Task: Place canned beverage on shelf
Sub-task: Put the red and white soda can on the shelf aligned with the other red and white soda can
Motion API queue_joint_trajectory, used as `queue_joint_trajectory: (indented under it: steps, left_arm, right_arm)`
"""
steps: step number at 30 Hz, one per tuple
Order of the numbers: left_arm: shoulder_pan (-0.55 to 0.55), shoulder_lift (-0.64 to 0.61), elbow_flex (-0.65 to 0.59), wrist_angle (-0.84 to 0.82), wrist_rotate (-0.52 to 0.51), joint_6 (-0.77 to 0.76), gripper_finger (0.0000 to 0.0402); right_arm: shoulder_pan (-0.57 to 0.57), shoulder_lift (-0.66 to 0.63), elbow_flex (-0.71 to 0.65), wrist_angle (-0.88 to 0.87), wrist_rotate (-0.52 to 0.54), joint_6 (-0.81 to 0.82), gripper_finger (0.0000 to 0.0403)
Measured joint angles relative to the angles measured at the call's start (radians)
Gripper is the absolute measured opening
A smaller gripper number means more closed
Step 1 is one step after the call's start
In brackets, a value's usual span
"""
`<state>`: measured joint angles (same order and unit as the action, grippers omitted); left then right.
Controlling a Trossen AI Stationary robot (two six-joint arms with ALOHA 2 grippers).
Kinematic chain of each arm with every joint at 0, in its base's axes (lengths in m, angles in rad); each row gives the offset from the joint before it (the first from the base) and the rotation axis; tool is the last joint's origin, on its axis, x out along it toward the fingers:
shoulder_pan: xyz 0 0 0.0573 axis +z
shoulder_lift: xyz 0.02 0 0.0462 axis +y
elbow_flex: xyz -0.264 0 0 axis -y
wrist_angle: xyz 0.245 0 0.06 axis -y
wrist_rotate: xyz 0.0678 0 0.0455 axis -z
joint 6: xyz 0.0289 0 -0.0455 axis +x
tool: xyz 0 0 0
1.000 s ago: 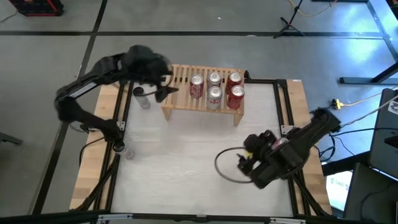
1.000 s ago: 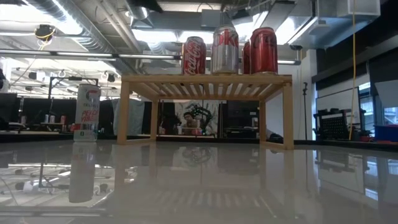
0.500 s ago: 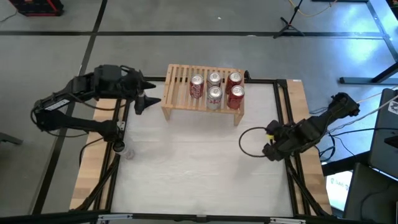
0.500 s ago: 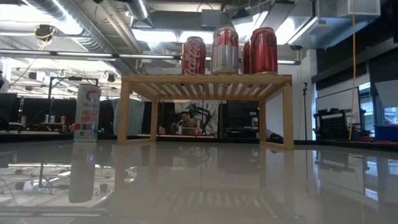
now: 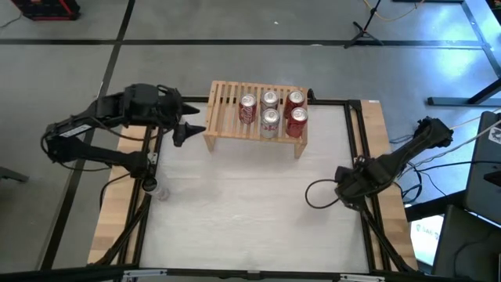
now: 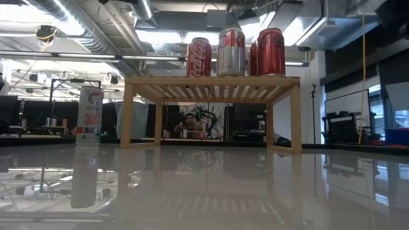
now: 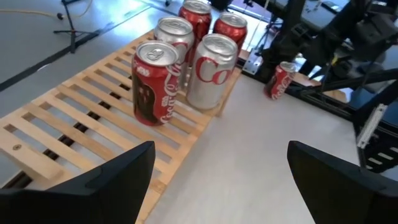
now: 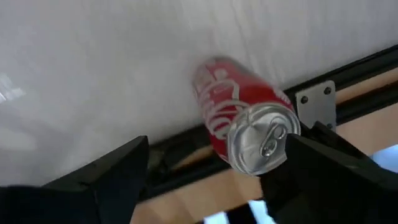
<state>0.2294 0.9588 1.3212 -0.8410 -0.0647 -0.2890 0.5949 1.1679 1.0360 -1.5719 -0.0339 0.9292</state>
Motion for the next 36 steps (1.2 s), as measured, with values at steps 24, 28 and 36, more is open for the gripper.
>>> queue_joint_trajectory:
  steps: [24,28,36]
  left_arm:
    - [0.0,0.078,0.0,-0.003,-0.031,0.011,0.0355]
    - [0.0,0.078,0.0,-0.003,-0.031,0.011,0.0355]
    - [0.0,0.077,0.0,-0.003,-0.031,0.011,0.0355]
  right_arm:
    - [0.0,-0.097,-0.077,0.001,0.047,-0.176,0.0364]
    - [0.0,-0.114,-0.13,0.0,0.032,-0.171,0.0364]
    - [0.0,-0.12,-0.162,0.002,0.077,-0.174,0.0364]
